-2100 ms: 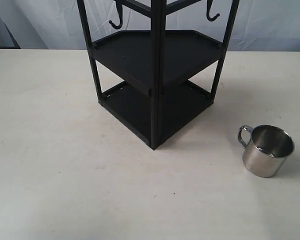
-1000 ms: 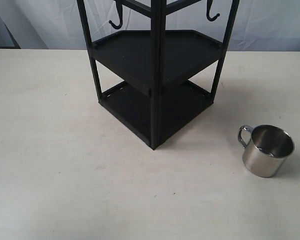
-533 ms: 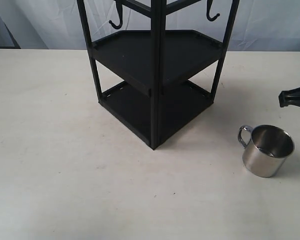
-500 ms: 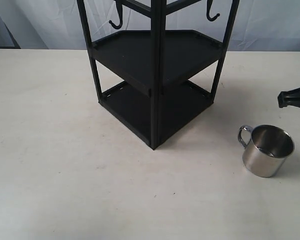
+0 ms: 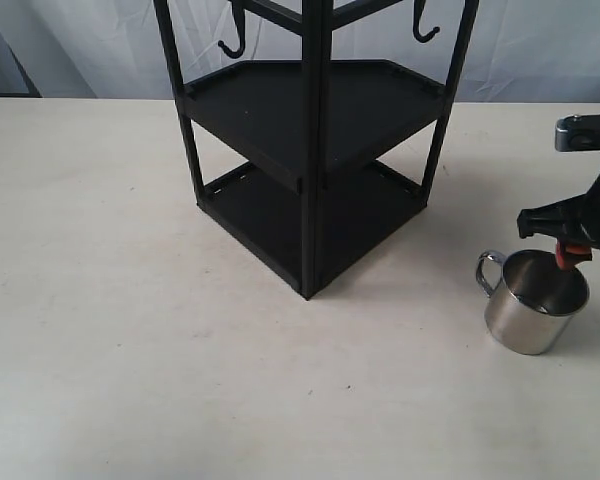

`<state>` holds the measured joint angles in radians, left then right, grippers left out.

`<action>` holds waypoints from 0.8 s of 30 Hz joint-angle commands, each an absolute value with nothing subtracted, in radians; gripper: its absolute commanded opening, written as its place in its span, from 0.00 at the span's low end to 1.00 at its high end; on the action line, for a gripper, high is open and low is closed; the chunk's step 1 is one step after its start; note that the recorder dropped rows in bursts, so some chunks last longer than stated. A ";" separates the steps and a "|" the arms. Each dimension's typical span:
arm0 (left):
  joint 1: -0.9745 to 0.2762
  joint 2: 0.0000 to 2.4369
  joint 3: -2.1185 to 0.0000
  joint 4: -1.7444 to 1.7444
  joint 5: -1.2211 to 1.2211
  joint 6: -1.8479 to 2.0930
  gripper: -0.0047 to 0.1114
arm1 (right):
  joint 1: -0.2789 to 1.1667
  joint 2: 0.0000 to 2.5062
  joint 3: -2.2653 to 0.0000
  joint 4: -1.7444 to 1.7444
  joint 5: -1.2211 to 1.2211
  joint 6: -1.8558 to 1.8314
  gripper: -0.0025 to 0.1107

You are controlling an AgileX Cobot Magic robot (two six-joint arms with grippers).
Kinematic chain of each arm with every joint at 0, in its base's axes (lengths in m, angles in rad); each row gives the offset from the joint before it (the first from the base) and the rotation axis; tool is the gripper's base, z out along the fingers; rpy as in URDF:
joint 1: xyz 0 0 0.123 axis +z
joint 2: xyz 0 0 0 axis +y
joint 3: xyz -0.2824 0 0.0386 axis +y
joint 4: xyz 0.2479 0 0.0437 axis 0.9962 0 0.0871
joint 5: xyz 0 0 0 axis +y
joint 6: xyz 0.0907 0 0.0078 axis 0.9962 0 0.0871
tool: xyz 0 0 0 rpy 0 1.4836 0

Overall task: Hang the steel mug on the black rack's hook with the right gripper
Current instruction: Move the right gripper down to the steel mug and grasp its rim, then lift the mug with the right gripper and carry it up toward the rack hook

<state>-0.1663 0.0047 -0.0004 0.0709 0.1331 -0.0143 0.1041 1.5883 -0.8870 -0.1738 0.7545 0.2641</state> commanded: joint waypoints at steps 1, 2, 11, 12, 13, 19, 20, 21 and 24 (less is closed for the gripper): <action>-0.171 0.000 0.000 0.072 0.128 -0.017 0.05 | 0.082 1.646 -0.893 -0.144 0.702 0.262 0.45; -0.171 0.000 0.000 0.072 0.128 -0.017 0.05 | 0.082 1.661 -0.893 -0.142 0.697 0.262 0.45; -0.171 0.000 0.000 0.072 0.128 -0.017 0.05 | 0.082 1.701 -0.893 -0.112 0.693 0.257 0.02; -0.171 0.000 0.000 0.072 0.128 -0.017 0.05 | 0.082 1.691 -0.893 -0.095 0.701 0.257 0.02; -0.171 0.000 0.000 0.072 0.128 -0.017 0.05 | 0.082 1.677 -0.891 -0.076 0.703 0.257 0.01; -0.171 0.000 0.000 0.072 0.128 -0.017 0.05 | 0.114 1.489 -0.817 0.033 0.666 0.247 0.01; -0.171 0.000 0.000 0.072 0.128 -0.017 0.05 | 0.127 1.453 -0.799 0.040 0.663 0.247 0.01; -0.171 0.000 0.000 0.072 0.128 -0.017 0.05 | 0.146 1.409 -0.779 0.061 0.662 0.247 0.01; -0.171 0.000 0.000 0.072 0.128 -0.017 0.05 | 0.215 1.275 -0.729 0.193 0.644 0.221 0.01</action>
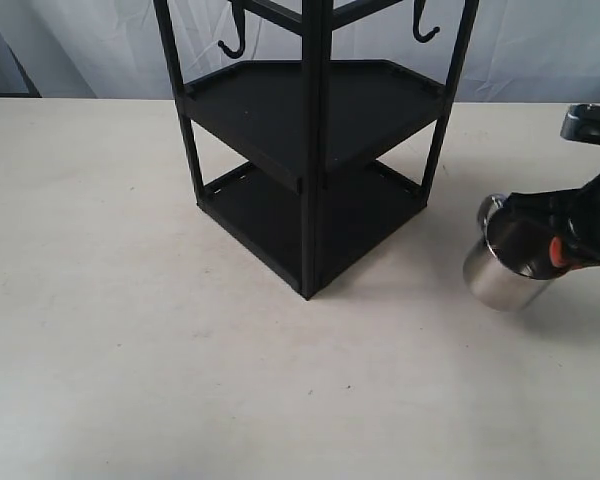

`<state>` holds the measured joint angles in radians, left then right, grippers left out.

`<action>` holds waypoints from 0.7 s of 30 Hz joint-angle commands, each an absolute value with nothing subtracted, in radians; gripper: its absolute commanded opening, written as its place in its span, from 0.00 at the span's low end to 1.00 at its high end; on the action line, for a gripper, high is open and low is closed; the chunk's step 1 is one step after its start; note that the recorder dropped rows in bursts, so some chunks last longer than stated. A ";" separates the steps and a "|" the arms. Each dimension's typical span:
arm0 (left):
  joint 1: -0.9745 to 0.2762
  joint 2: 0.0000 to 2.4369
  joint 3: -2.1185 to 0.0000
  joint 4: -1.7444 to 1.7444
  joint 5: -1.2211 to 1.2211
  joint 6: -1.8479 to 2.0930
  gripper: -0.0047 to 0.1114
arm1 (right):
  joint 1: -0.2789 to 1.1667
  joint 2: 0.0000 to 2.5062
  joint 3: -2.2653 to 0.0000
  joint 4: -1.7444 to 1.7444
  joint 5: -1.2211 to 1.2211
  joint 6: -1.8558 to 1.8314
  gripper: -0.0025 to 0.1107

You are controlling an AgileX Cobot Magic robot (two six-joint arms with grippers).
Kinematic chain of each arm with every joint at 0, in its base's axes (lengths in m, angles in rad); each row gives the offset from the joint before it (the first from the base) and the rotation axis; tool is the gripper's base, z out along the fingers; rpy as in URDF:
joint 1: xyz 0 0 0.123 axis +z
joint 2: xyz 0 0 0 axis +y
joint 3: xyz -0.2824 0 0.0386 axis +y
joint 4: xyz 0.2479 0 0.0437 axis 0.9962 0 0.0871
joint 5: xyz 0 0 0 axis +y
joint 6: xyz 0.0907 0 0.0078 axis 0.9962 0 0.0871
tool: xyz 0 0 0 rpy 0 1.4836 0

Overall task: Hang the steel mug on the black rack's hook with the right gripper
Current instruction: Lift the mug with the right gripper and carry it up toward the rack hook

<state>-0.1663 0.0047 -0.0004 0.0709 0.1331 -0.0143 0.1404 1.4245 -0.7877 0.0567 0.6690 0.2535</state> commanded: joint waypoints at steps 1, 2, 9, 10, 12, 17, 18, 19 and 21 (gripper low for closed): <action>-0.171 0.000 0.000 0.072 0.128 -0.017 0.05 | 0.248 1.235 -0.713 0.258 0.628 0.186 0.01; -0.171 0.000 0.000 0.072 0.128 -0.017 0.05 | 0.283 1.205 -0.702 0.309 0.610 0.138 0.01; -0.171 0.000 0.000 0.072 0.128 -0.017 0.05 | 0.502 1.127 -0.684 0.746 0.358 -0.222 0.01; -0.171 0.000 0.000 0.072 0.128 -0.017 0.05 | 0.530 1.138 -0.684 0.787 0.316 -0.251 0.01; -0.171 0.000 0.000 0.072 0.128 -0.017 0.05 | 0.575 1.164 -0.684 0.844 0.254 -0.274 0.01; -0.171 0.000 0.000 0.072 0.128 -0.017 0.05 | 0.701 1.257 -0.702 0.949 0.124 -0.274 0.01; -0.171 0.000 0.000 0.072 0.128 -0.017 0.05 | 0.722 1.276 -0.715 0.958 0.109 -0.274 0.01; -0.171 0.000 0.000 0.072 0.128 -0.017 0.05 | 0.748 1.295 -0.733 0.963 0.089 -0.274 0.01; -0.171 0.000 0.000 0.072 0.128 -0.017 0.05 | 0.793 1.325 -0.770 0.963 0.048 -0.274 0.01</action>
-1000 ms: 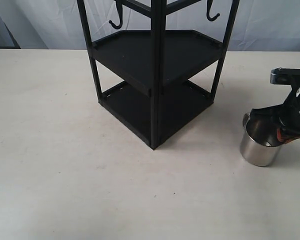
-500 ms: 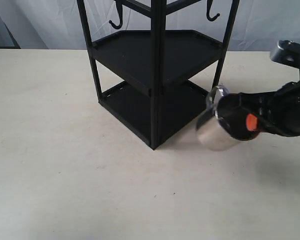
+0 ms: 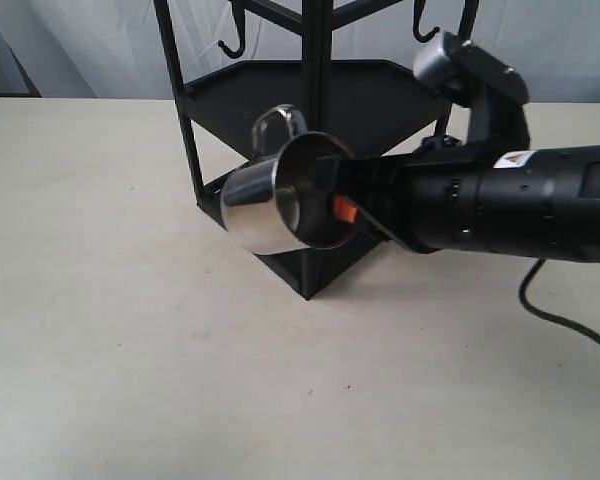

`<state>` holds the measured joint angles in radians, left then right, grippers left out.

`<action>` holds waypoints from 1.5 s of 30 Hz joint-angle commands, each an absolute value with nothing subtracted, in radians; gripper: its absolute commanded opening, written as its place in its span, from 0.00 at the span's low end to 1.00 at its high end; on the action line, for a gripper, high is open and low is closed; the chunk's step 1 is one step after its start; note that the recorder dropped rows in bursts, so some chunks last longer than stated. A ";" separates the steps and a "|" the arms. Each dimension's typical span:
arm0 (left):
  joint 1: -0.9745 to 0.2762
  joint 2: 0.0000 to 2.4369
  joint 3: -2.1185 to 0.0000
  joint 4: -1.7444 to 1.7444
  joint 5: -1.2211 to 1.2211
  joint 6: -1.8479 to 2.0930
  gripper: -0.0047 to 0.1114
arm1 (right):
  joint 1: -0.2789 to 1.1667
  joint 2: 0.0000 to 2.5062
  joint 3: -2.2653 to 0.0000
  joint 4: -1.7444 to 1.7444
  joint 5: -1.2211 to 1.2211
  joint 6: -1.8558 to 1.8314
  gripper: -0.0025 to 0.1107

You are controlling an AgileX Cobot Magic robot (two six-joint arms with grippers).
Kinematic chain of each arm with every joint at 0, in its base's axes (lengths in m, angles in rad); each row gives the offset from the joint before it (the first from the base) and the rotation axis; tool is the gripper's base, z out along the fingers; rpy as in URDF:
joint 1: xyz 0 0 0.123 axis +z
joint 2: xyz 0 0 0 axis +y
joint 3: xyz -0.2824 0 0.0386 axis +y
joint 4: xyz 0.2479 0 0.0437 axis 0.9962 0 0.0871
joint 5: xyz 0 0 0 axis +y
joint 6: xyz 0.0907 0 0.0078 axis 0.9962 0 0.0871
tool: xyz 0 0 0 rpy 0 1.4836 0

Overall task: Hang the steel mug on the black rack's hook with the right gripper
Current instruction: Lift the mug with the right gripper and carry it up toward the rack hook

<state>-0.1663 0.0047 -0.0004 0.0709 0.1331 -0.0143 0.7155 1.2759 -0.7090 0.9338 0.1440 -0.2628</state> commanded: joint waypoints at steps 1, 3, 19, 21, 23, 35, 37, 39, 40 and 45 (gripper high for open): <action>-0.171 0.000 0.000 0.072 0.128 -0.017 0.05 | 0.819 1.343 -0.794 0.963 0.019 -0.274 0.01; -0.171 0.000 0.000 0.072 0.128 -0.017 0.05 | 0.844 1.364 -0.822 0.958 -0.019 -0.274 0.01; -0.171 0.000 0.000 0.072 0.128 -0.017 0.05 | 0.850 1.512 -0.919 0.987 -0.244 -0.244 0.01; -0.171 0.000 0.000 0.072 0.128 -0.017 0.05 | 0.850 1.524 -0.919 1.032 -0.242 -0.244 0.01; -0.171 0.000 0.000 0.072 0.128 -0.017 0.05 | 0.850 1.531 -0.919 1.066 -0.242 -0.244 0.01; -0.171 0.000 0.000 0.072 0.128 -0.017 0.05 | 0.850 1.547 -0.919 1.171 -0.185 -0.244 0.01; -0.171 0.000 0.000 0.072 0.128 -0.017 0.05 | 0.850 1.547 -0.909 1.169 -0.191 -0.244 0.01; -0.171 0.000 0.000 0.072 0.128 -0.017 0.05 | 0.850 1.547 -0.889 1.169 -0.194 -0.244 0.01; -0.171 0.000 0.000 0.072 0.128 -0.017 0.05 | 0.850 1.547 -0.883 1.169 -0.194 -0.244 0.01; -0.171 0.000 0.000 0.072 0.128 -0.017 0.05 | 0.850 1.547 -0.871 1.171 -0.189 -0.244 0.01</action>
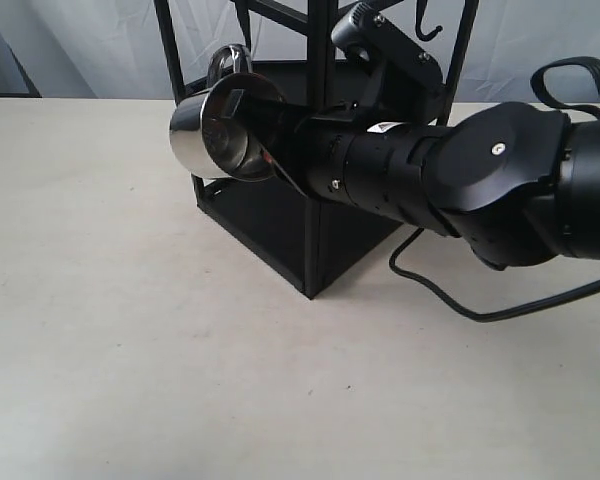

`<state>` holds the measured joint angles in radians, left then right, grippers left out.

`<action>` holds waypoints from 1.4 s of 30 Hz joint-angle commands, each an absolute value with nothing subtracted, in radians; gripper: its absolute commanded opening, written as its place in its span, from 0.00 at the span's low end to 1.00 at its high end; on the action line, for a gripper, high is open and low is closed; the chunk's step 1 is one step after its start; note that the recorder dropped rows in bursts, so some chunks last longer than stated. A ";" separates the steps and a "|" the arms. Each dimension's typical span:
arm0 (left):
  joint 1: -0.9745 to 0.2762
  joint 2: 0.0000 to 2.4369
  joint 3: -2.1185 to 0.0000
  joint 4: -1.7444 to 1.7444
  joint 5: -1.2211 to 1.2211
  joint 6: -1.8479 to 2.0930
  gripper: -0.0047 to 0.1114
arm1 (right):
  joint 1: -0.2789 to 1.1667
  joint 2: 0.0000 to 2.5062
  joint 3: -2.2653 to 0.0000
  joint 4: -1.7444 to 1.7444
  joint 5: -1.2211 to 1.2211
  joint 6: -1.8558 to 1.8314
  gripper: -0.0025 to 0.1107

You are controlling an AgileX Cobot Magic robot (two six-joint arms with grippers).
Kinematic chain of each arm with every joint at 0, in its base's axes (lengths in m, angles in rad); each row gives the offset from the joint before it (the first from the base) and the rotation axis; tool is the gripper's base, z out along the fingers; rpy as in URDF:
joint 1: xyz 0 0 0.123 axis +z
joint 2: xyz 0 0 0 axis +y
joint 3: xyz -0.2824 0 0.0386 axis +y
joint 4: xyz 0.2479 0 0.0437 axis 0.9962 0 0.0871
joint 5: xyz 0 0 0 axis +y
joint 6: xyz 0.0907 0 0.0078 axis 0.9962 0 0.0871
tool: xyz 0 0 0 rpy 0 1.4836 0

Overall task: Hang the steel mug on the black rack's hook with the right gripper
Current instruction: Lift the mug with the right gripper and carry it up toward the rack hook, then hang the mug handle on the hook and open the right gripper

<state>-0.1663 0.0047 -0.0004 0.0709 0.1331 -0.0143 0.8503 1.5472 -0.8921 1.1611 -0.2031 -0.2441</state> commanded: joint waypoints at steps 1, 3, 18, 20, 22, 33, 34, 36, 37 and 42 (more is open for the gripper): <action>-0.171 0.000 0.000 0.072 0.128 -0.017 0.05 | 0.850 1.547 -0.871 1.169 -0.190 -0.244 0.01; -0.171 0.000 0.000 0.072 0.128 -0.017 0.05 | 0.850 1.547 -0.871 1.169 -0.190 -0.244 0.01; -0.171 0.000 0.000 0.072 0.128 -0.017 0.05 | 0.850 1.547 -0.871 1.169 -0.160 -0.244 0.50; -0.171 0.000 0.000 0.072 0.128 -0.017 0.05 | 0.850 1.547 -0.871 1.171 -0.119 -0.244 0.50; -0.171 0.000 0.000 0.072 0.128 -0.017 0.05 | 0.850 1.538 -0.871 1.171 -0.077 -0.244 0.50; -0.171 0.000 0.000 0.072 0.128 -0.017 0.05 | 0.850 1.341 -0.741 1.125 0.017 -0.244 0.50; -0.171 0.000 0.000 0.072 0.128 -0.017 0.05 | 0.850 1.333 -0.734 1.125 0.017 -0.244 0.50; -0.171 0.000 0.000 0.072 0.128 -0.017 0.05 | 0.850 1.319 -0.730 1.125 0.023 -0.244 0.50; -0.171 0.000 0.000 0.072 0.128 -0.017 0.05 | 0.850 1.315 -0.726 1.125 0.032 -0.244 0.50; -0.171 0.000 0.000 0.072 0.128 -0.017 0.05 | 0.850 1.237 -0.675 1.117 0.097 -0.244 0.48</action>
<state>-0.1663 0.0047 -0.0004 0.0709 0.1331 -0.0143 0.8520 1.2755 -0.6987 1.1365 0.0695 -0.2366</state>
